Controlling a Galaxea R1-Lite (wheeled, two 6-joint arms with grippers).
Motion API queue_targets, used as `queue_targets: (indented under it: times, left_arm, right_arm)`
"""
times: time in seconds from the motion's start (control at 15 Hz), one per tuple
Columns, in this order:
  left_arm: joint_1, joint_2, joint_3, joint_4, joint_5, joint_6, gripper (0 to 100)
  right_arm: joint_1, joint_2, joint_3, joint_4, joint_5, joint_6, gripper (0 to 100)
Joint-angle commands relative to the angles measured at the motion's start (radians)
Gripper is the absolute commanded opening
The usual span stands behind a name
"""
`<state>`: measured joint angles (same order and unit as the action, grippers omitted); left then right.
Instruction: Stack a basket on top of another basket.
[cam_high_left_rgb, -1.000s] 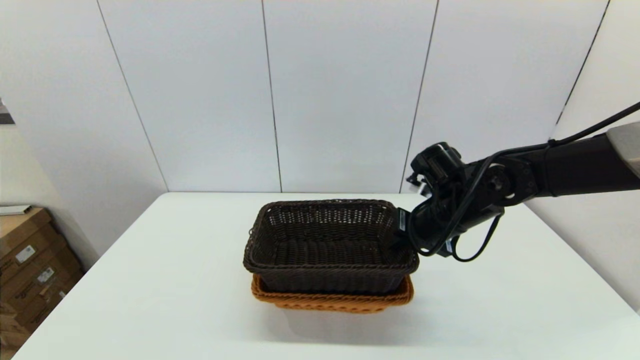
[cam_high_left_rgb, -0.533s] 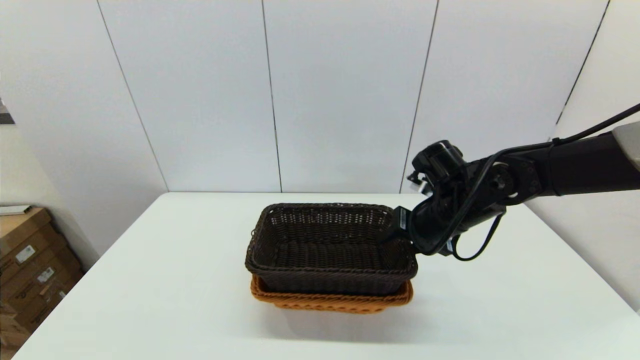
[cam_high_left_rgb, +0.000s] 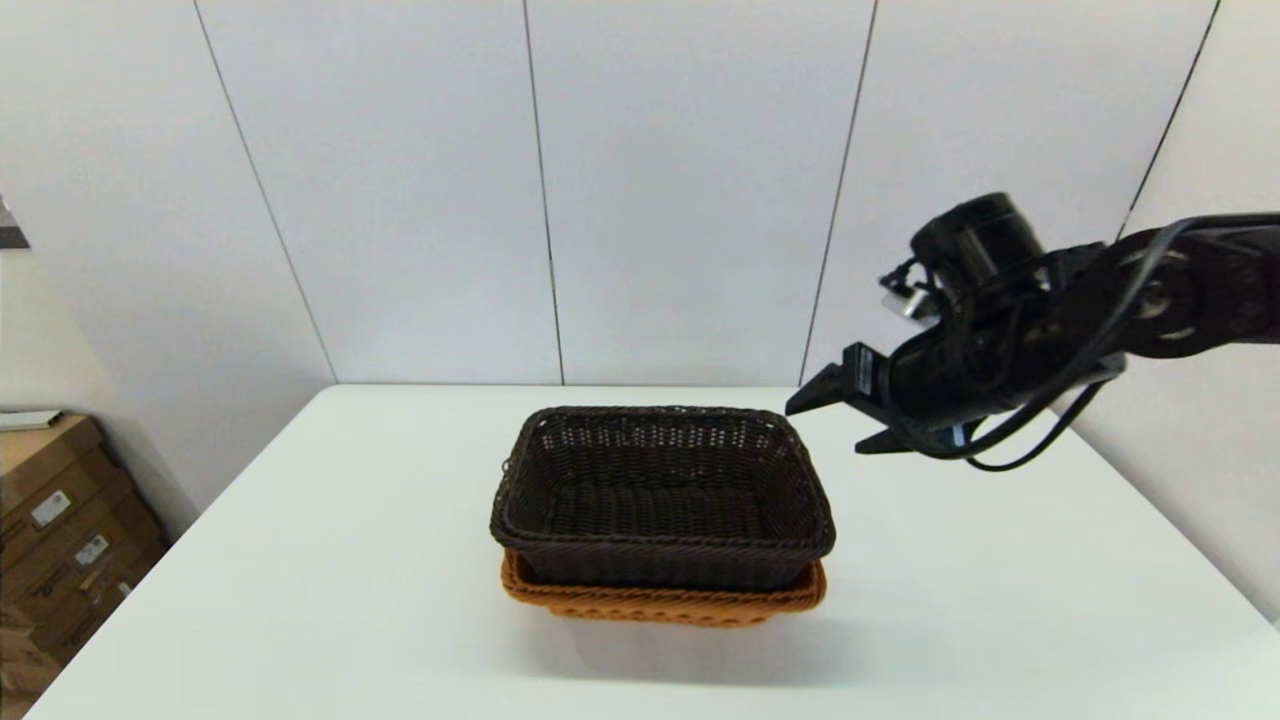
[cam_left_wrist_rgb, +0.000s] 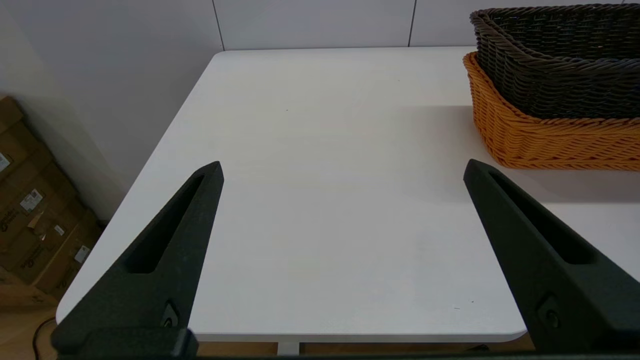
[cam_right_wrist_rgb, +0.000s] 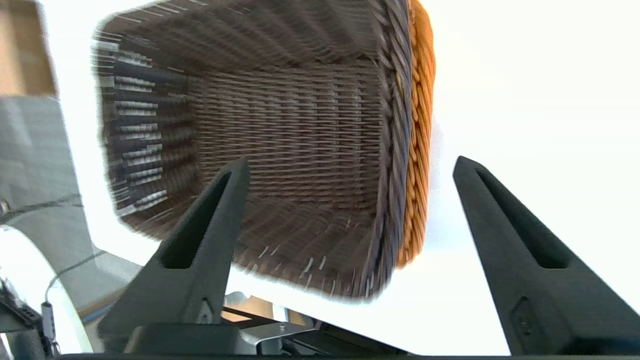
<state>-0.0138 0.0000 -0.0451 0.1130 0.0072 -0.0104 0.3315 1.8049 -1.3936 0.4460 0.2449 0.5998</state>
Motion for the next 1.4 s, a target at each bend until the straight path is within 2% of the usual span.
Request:
queue_targets:
  times: [0.07,0.27,0.47,0.53,0.8,1.2,1.4]
  left_arm:
    - [0.0,-0.003,0.001,0.001,0.0,0.0,100]
    - [0.0,-0.002,0.001,0.001,0.0,0.0,100]
    - [0.0,-0.002,0.001,0.001,0.0,0.0,100]
    - [0.0,-0.002,0.001,0.001,0.0,0.0,100]
    - [0.0,-0.002,0.001,0.001,0.0,0.0,100]
    - [0.0,-0.002,0.001,0.001,0.0,0.0,100]
    - [0.0,-0.002,-0.001,0.001,0.0,0.0,100]
  right_arm:
    - [-0.002,-0.358,0.145,0.034,-0.13,-0.058,100]
    - [0.029,-0.549,0.32,0.034,-0.231,-0.063,100]
    - [0.023,-0.745,0.476,0.036,-0.343,-0.063,100]
    - [0.02,-0.774,0.492,0.036,-0.352,-0.064,100]
    - [-0.106,-1.043,0.611,0.042,-0.358,-0.094,100]
    - [-0.261,-1.311,0.726,0.04,-0.345,-0.169,100]
    - [-0.302,-1.428,0.794,0.04,-0.329,-0.187,100]
